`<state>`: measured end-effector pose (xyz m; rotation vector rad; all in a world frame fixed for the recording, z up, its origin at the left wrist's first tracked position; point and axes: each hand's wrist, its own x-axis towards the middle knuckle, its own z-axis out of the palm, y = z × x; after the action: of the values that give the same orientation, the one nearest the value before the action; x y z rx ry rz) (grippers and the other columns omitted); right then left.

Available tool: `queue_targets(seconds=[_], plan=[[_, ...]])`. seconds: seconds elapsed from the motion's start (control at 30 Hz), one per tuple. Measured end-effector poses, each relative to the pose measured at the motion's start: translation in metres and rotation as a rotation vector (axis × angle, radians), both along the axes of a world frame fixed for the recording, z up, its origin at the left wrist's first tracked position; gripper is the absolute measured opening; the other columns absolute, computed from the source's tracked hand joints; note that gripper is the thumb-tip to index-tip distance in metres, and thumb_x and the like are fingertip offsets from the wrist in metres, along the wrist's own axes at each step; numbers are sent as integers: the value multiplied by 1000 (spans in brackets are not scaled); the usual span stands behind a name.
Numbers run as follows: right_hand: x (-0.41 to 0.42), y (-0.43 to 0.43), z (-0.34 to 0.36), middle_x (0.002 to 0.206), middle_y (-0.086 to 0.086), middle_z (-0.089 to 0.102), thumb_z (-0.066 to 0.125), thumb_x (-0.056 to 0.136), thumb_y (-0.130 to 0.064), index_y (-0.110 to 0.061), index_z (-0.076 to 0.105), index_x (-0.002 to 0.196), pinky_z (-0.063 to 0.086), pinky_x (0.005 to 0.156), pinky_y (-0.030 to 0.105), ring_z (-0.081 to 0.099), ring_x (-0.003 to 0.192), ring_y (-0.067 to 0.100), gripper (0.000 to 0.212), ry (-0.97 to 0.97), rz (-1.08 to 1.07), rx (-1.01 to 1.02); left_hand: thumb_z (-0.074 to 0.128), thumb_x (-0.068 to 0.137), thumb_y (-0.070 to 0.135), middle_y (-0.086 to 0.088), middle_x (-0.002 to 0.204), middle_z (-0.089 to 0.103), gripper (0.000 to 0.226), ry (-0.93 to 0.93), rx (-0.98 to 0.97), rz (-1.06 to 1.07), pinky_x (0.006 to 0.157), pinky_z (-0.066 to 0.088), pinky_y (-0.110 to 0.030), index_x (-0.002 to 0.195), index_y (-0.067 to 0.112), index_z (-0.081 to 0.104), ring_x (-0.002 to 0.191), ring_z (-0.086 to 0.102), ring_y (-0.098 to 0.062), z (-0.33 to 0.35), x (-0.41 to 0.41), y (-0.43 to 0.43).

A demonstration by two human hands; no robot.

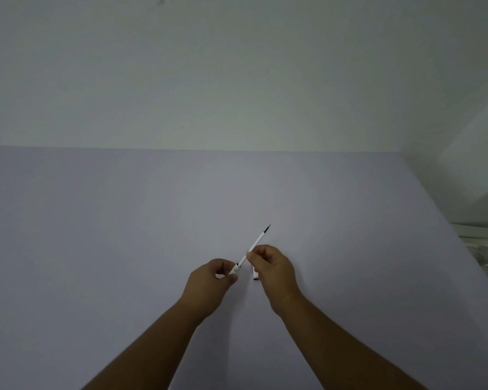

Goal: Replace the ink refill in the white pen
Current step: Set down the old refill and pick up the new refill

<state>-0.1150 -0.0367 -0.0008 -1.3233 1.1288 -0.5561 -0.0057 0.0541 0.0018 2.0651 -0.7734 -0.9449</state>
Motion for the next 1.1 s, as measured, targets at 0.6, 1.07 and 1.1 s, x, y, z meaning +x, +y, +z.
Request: queue_targets(seconds=[0.6, 1.07, 1.1], plan=[[-11, -33, 14, 72, -10, 69, 67, 78, -29, -26, 71, 71, 49, 67, 20, 62, 72, 6, 9, -85, 143, -61, 61, 87, 26, 12, 87, 62, 19, 32, -68, -37, 65, 46, -23, 78, 42, 55, 79, 62, -12, 14, -13, -20], [-3, -43, -36, 97, 10, 69, 51, 89, -35, -7, 65, 94, 44, 63, 27, 65, 88, 26, 31, 885, 316, -317, 55, 90, 27, 8, 86, 64, 24, 115, -73, 20, 64, 50, -25, 87, 51, 51, 76, 66, -11, 9, -1, -12], [-2, -43, -35, 98, 11, 69, 51, 89, -34, -7, 64, 94, 44, 63, 27, 65, 88, 26, 31, 887, 314, -317, 55, 90, 27, 8, 85, 64, 25, 116, -70, 22, 64, 50, -25, 87, 51, 52, 76, 66, -11, 8, 0, -12]])
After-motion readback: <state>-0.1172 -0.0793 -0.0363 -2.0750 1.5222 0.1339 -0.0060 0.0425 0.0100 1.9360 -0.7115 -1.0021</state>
